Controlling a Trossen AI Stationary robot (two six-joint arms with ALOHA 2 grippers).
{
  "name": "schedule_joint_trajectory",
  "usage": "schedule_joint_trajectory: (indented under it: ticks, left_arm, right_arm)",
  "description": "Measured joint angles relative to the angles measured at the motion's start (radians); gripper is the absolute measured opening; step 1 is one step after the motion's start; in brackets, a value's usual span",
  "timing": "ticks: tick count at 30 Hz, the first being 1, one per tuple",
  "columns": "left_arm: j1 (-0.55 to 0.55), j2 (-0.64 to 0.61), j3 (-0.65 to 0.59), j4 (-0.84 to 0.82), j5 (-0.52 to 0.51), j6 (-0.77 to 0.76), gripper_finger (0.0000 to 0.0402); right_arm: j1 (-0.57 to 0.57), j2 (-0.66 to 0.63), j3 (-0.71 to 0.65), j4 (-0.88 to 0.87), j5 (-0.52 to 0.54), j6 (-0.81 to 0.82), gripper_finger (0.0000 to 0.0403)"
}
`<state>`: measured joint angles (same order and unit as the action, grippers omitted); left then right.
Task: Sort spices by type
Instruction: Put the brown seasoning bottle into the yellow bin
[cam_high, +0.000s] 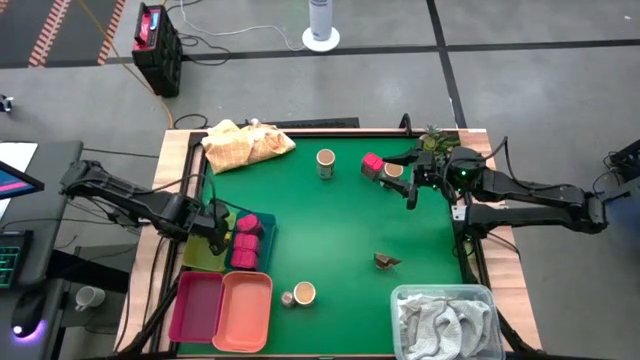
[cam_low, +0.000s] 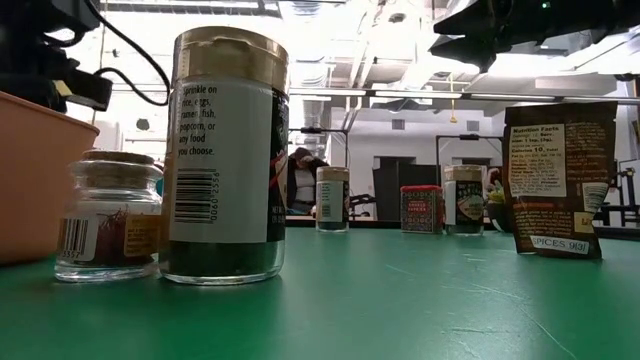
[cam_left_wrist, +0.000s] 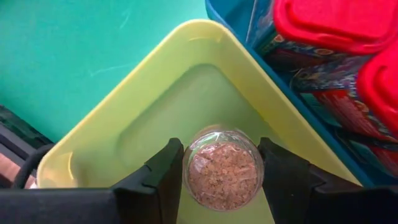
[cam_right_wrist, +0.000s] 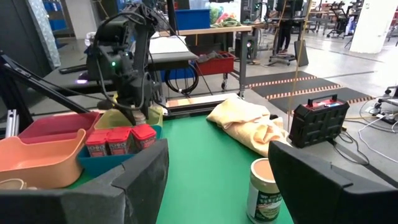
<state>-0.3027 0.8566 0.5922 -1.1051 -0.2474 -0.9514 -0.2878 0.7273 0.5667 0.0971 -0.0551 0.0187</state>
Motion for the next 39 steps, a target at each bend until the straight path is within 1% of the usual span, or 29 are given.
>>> schedule_joint_trajectory:
  ticks: [3, 8, 11, 14, 18, 21, 23, 26, 29, 32, 35, 39]
  left_arm:
    - [0.0, 0.037, -0.003, 0.015, 0.0, 0.0, 0.019]
    - [0.0, 0.078, -0.002, 0.036, 0.002, 0.027, 0.0236]
    - [0.001, 0.079, 0.013, 0.023, 0.0, 0.05, 0.0248]
    - [0.008, 0.079, 0.067, -0.044, -0.037, 0.051, 0.0249]
    - [0.014, 0.079, 0.184, -0.158, -0.114, 0.077, 0.0245]
    - [0.012, 0.079, 0.265, -0.176, -0.158, 0.113, 0.0242]
    - [-0.001, 0.078, 0.299, -0.093, -0.163, 0.181, 0.024]
    - [-0.04, 0.1, 0.316, 0.173, -0.16, 0.342, 0.0239]
    - [-0.071, 0.168, 0.317, 0.396, -0.15, 0.458, 0.0239]
    - [-0.077, 0.263, 0.317, 0.549, -0.095, 0.502, 0.0239]
    - [-0.077, 0.361, 0.321, 0.625, 0.012, 0.504, 0.0239]
    - [-0.084, 0.486, 0.393, 0.557, 0.114, 0.492, 0.0239]
  right_arm:
    - [0.0, 0.0, 0.0, 0.0, 0.0, 0.0, 0.0303]
    - [0.0, 0.0, 0.0, 0.0, 0.0, 0.0, 0.0303]
    - [0.0, 0.0, 0.0, 0.0, 0.0, 0.0, 0.0303]
    - [0.0, 0.0, 0.0, 0.0, 0.0, 0.0, 0.0303]
    - [0.0, 0.0, 0.0, 0.0, 0.0, 0.0, 0.0303]
    - [0.0, 0.0, 0.0, 0.0, 0.0, 0.007, 0.0303]
    - [0.0, 0.0, 0.0, 0.0, 0.0, 0.007, 0.0303]
    - [0.0, 0.0, 0.0, 0.0, 0.0, 0.007, 0.0303]
    - [0.0, 0.0, 0.0, 0.0, 0.0, 0.007, 0.0303]
    - [0.0, 0.0, 0.0, 0.0, 0.0, 0.007, 0.0303]
    - [0.0, 0.0, 0.0, 0.0, 0.0, 0.007, 0.0303]
    - [0.0, 0.0, 0.0, 0.0, 0.0, 0.007, 0.0303]
